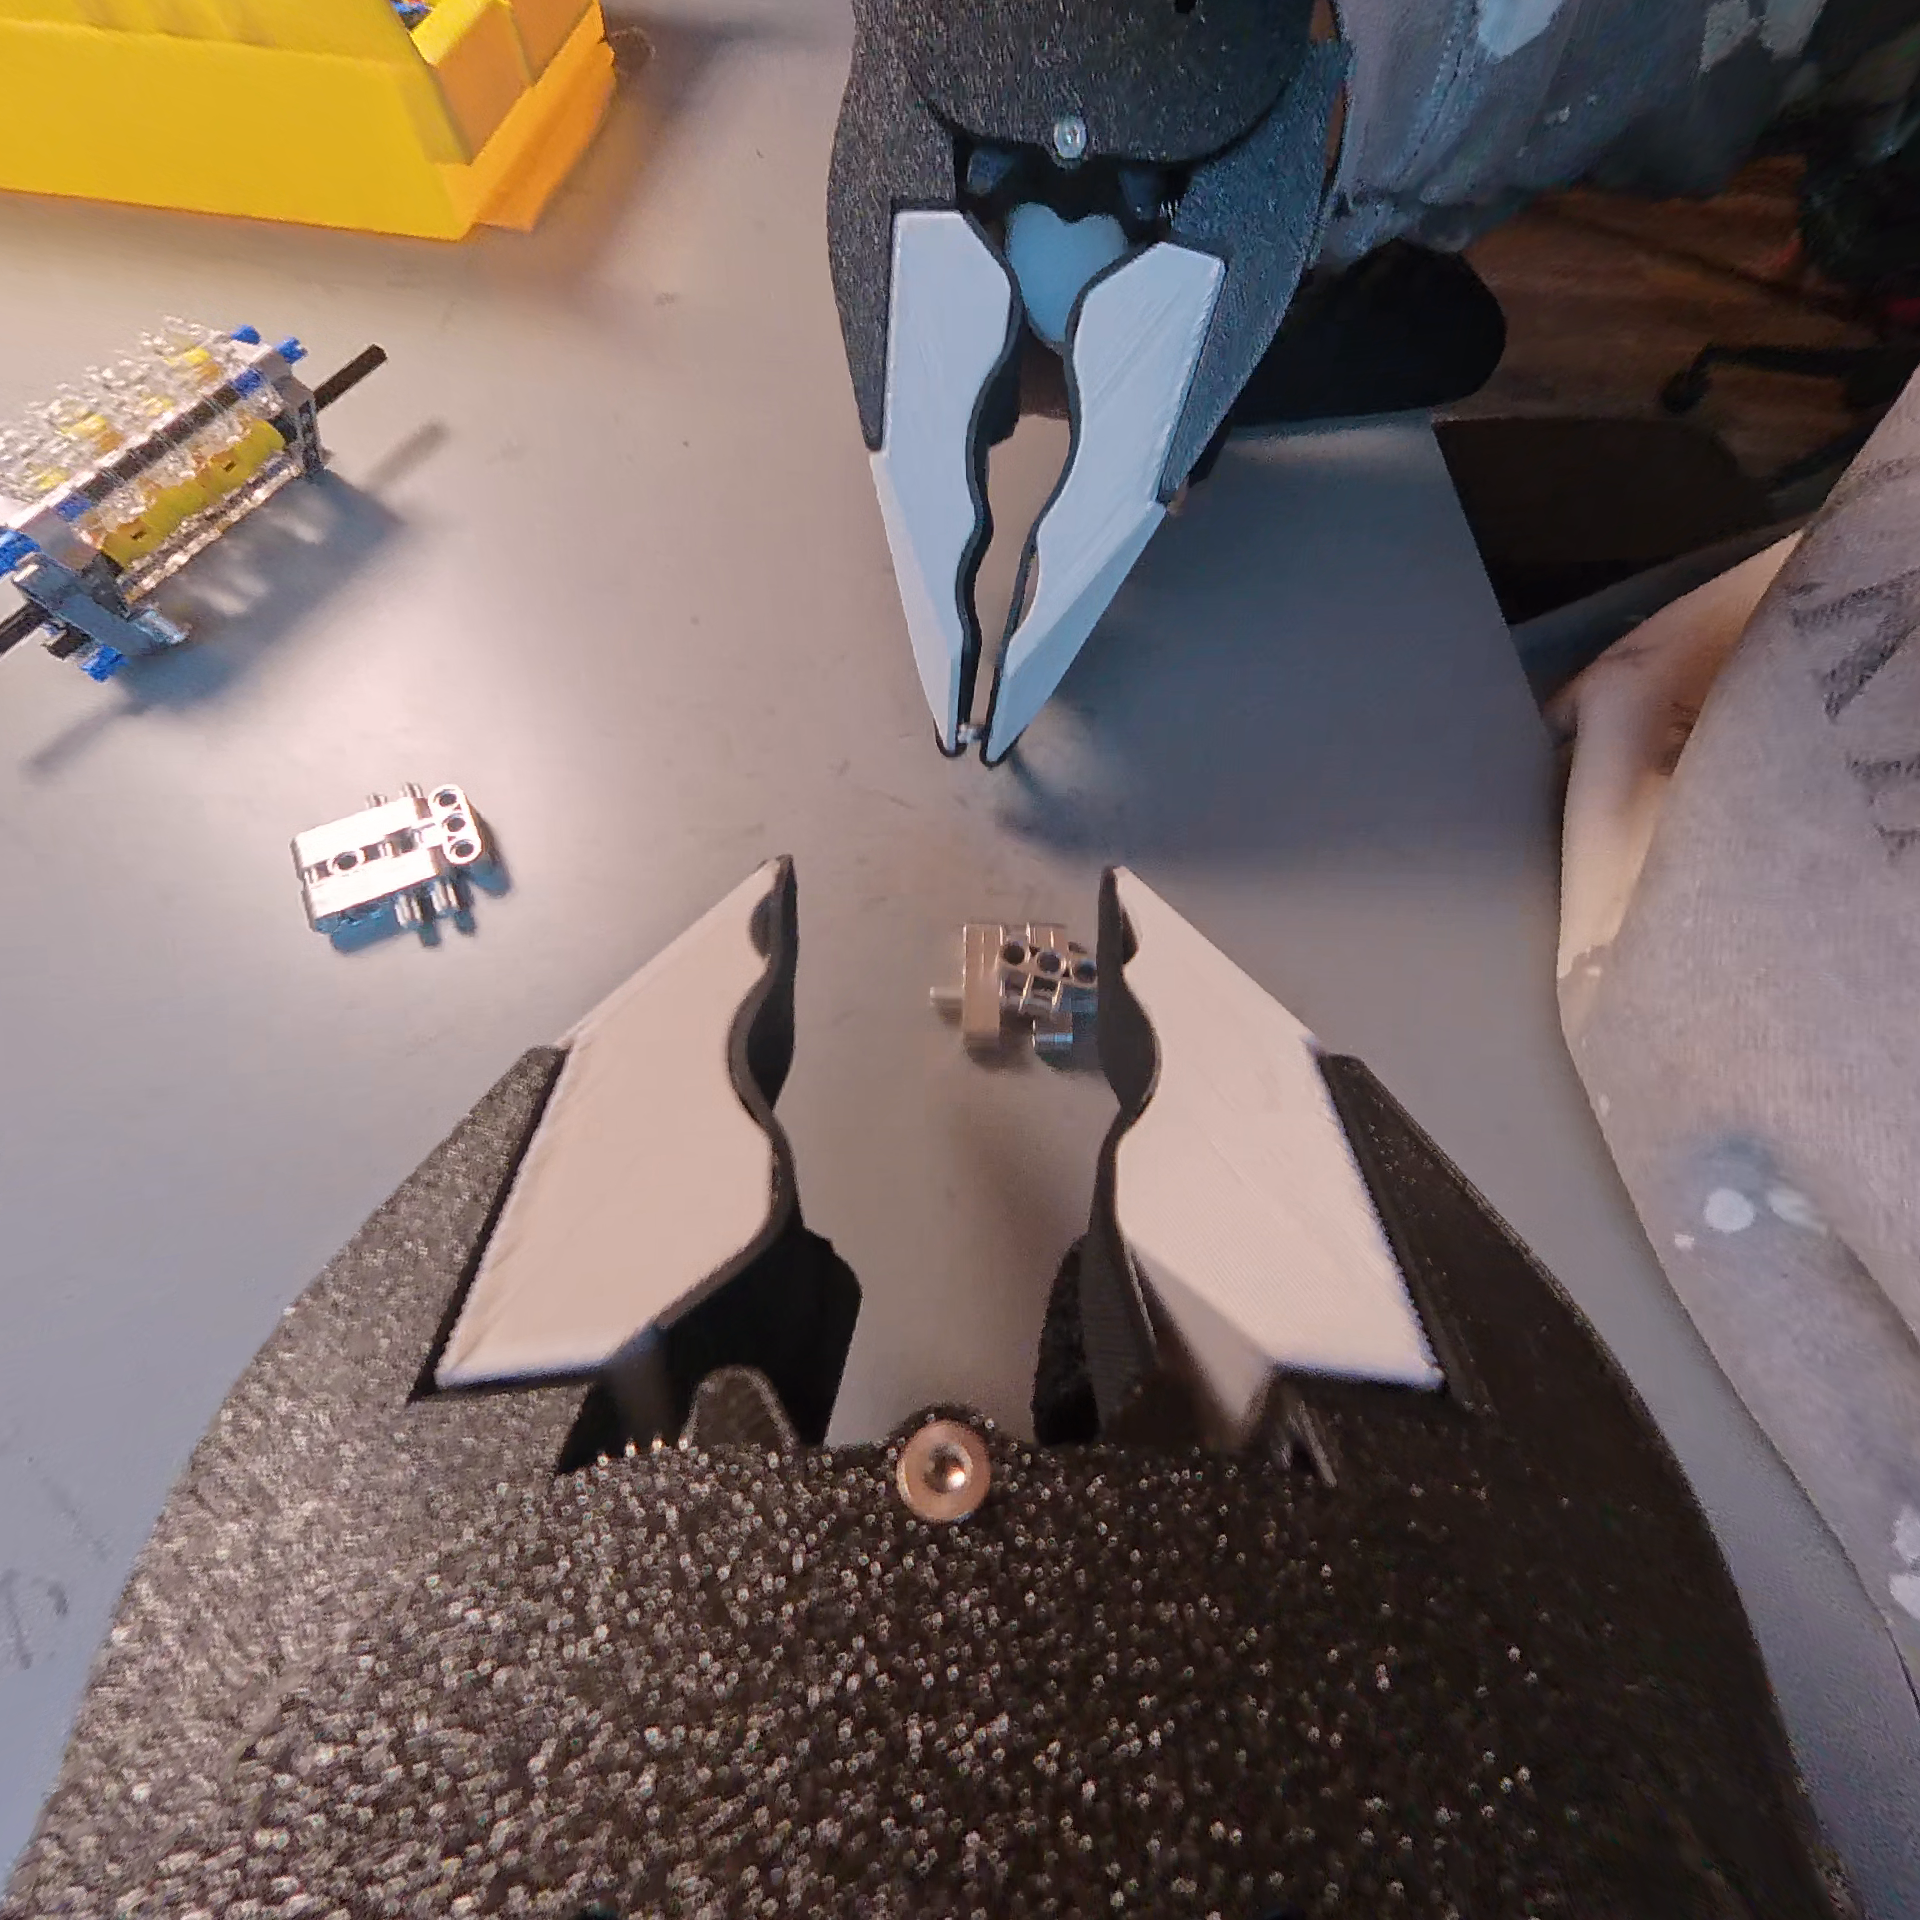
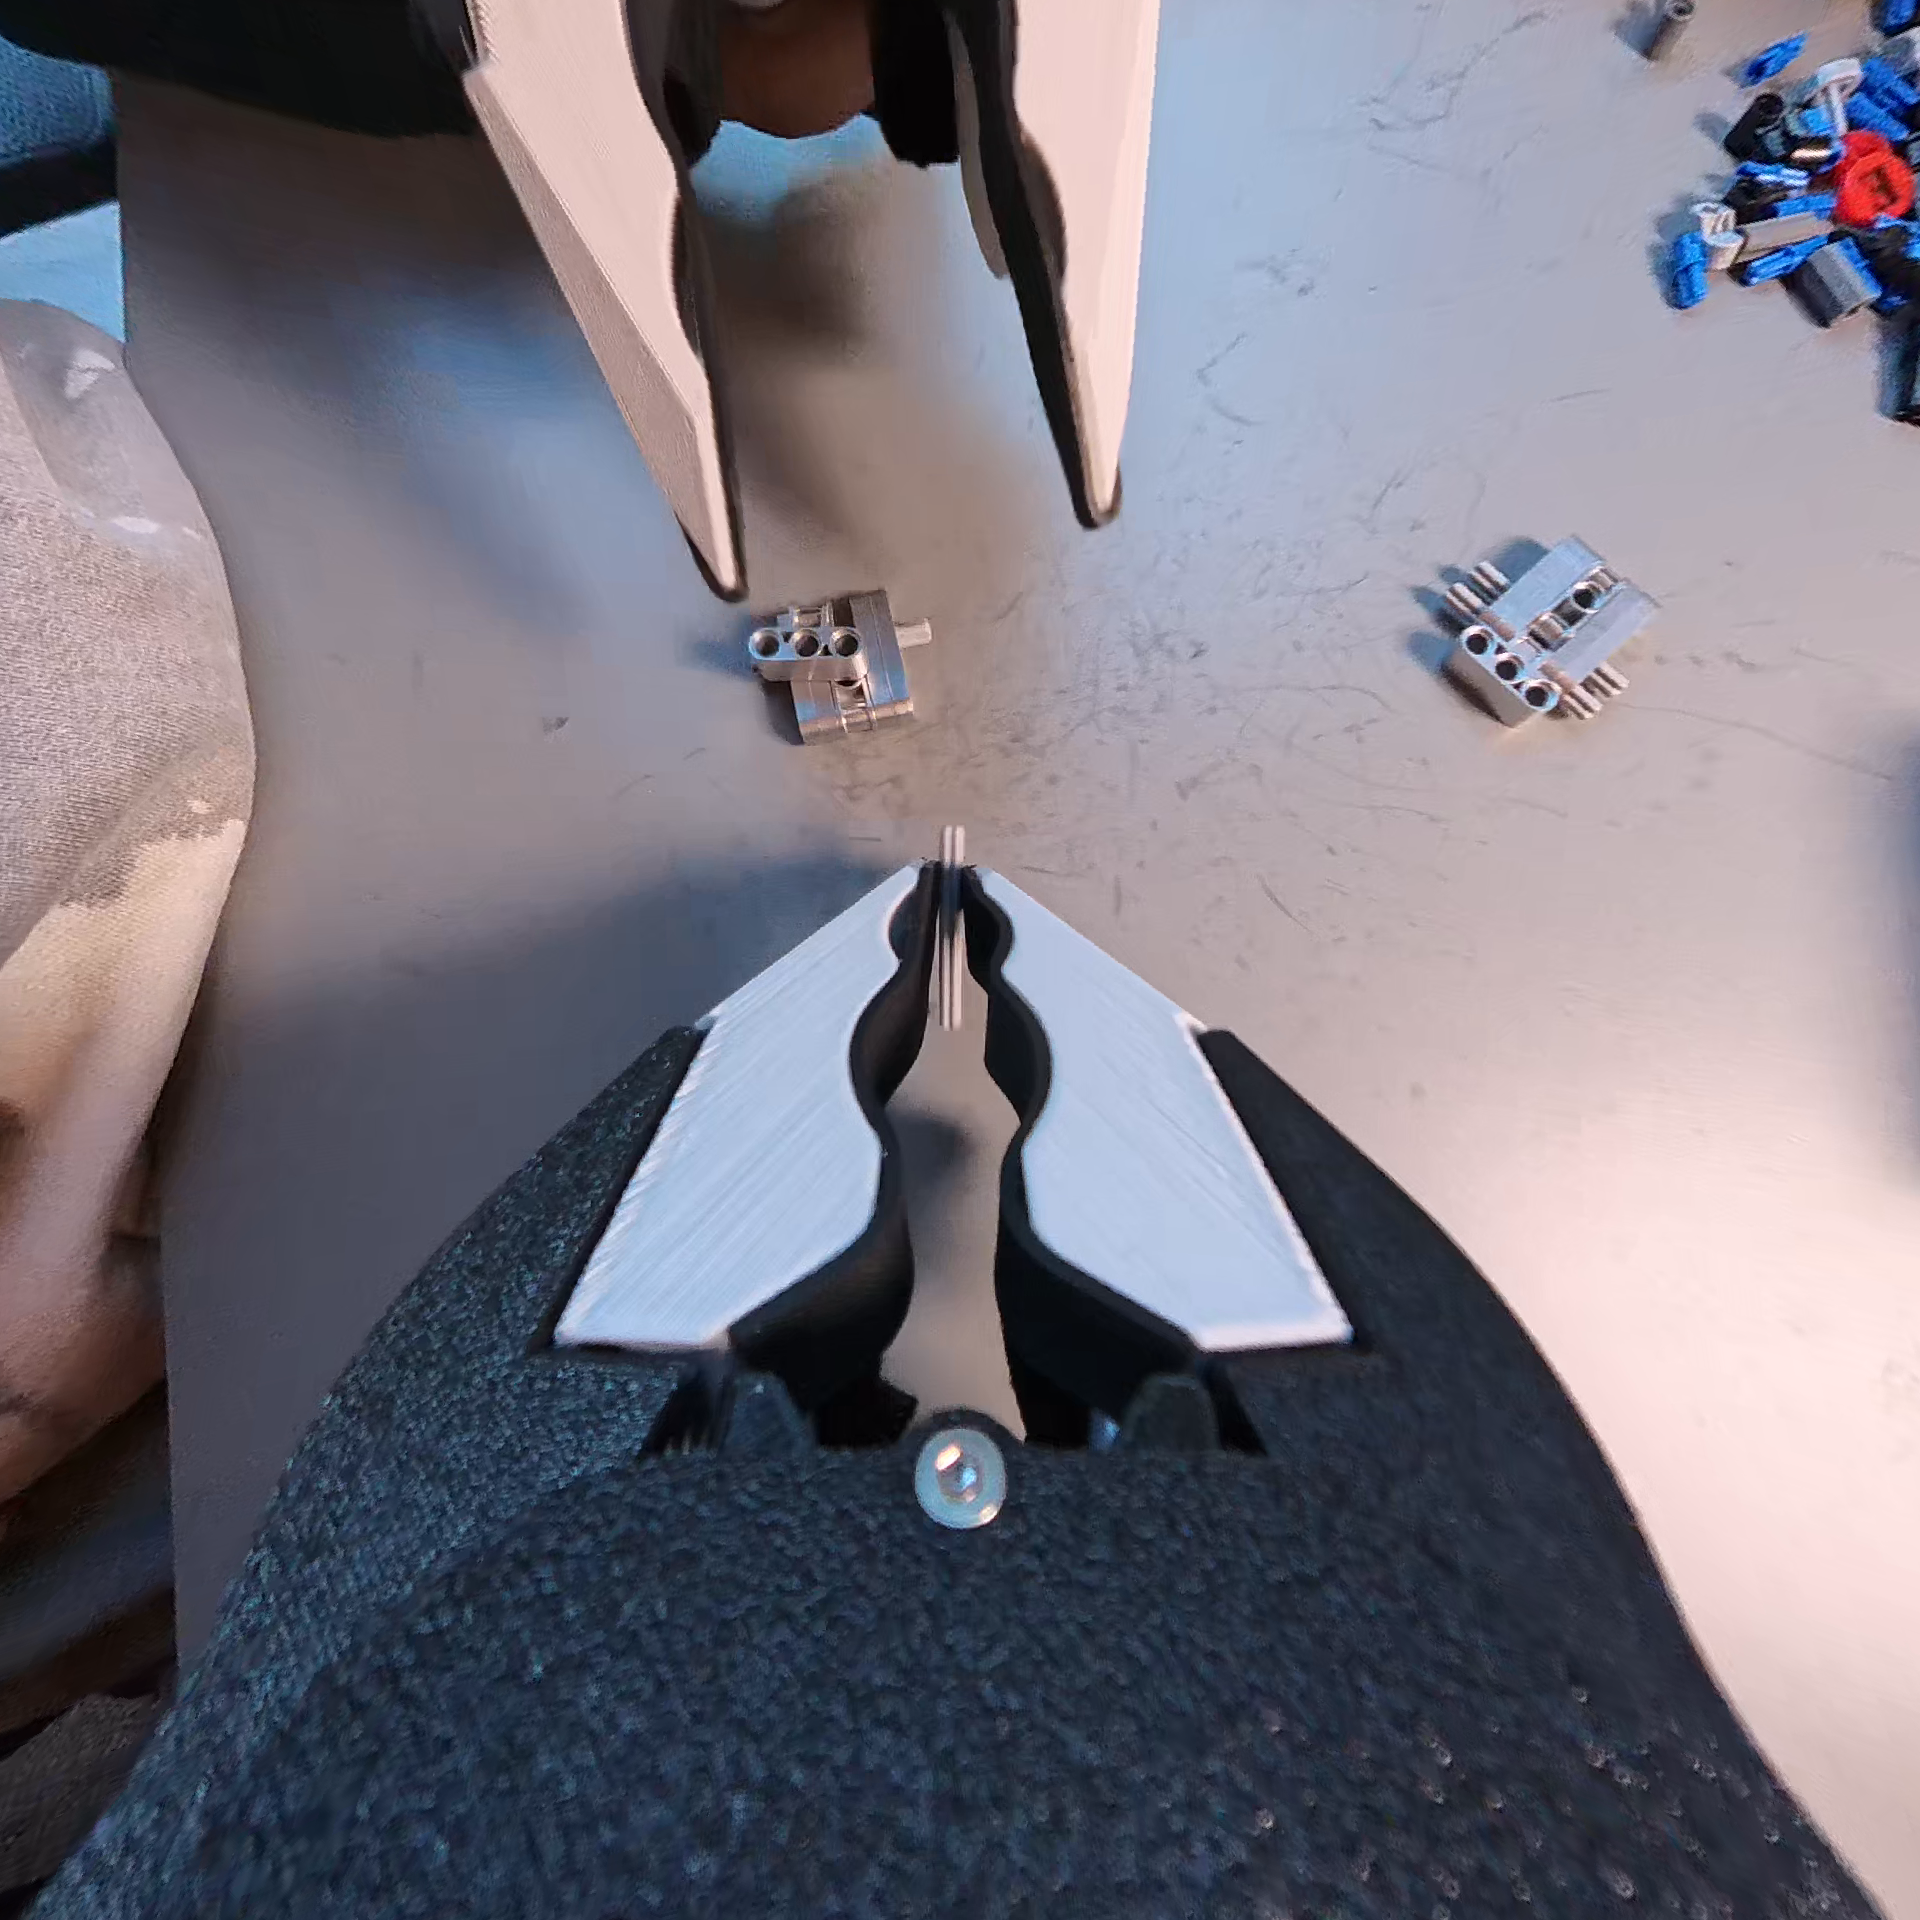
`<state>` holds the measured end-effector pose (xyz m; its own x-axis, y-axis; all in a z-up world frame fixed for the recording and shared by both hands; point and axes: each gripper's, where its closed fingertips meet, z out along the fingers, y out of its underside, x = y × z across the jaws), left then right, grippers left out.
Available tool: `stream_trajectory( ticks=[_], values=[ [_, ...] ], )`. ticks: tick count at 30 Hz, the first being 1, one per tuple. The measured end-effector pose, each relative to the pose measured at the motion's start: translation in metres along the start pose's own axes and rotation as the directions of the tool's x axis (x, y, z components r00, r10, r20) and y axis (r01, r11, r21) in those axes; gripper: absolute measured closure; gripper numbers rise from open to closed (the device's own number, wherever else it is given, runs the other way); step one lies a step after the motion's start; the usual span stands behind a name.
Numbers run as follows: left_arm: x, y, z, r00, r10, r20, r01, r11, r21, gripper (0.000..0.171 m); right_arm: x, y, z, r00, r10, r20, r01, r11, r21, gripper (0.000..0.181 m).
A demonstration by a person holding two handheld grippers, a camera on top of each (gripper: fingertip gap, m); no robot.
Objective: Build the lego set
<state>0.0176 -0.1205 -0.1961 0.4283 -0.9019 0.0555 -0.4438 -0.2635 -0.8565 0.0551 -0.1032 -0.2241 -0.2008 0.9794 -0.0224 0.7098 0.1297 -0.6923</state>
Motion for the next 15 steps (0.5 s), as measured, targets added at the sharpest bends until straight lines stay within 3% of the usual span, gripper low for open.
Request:
stream_trajectory(
  ticks=[10,15],
  values=[
    [0.006,0.024,-0.005,0.998,0.036,-0.052,-0.041,0.994,-0.100,0.116,0.002,0.003,0.002,1.000,-0.013,-0.021,0.012,0.999,-0.032,0.178],
    [0.017,0.032,0.009,0.995,0.073,-0.073,-0.083,0.984,-0.158,0.122,0.003,0.003,0.004,0.998,-0.036,-0.045,0.033,0.998,-0.062,0.163]
  ],
)
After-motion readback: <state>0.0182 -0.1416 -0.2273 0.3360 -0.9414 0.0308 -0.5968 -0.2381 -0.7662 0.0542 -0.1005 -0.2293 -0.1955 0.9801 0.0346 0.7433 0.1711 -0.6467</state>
